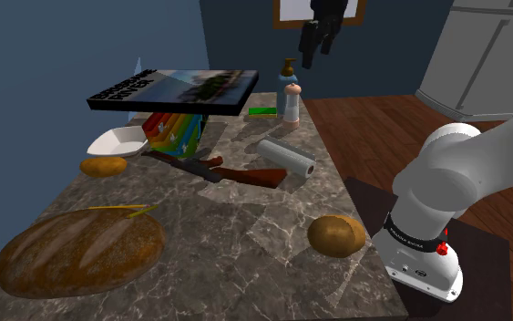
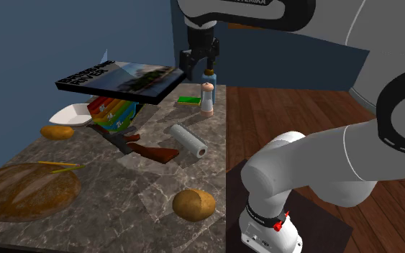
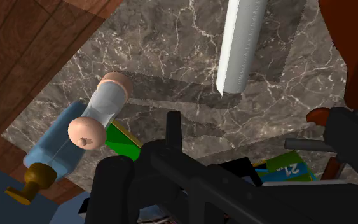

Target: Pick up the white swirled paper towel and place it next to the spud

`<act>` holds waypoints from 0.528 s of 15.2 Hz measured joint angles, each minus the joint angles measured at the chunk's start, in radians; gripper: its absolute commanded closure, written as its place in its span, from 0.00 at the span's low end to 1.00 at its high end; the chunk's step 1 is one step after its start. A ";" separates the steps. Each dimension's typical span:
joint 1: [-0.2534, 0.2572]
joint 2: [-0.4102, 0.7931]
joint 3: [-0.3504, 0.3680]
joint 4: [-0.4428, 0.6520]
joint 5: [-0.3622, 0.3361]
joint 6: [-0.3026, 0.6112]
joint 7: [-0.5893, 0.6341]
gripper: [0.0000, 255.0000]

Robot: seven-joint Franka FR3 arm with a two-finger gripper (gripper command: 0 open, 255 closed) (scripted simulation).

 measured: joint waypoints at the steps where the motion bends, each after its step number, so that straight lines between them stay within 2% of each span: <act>1: 0.000 0.000 0.000 0.000 0.000 0.000 0.000 0.00; 8: -0.001 0.099 -0.013 -0.107 0.027 0.147 0.029 0.00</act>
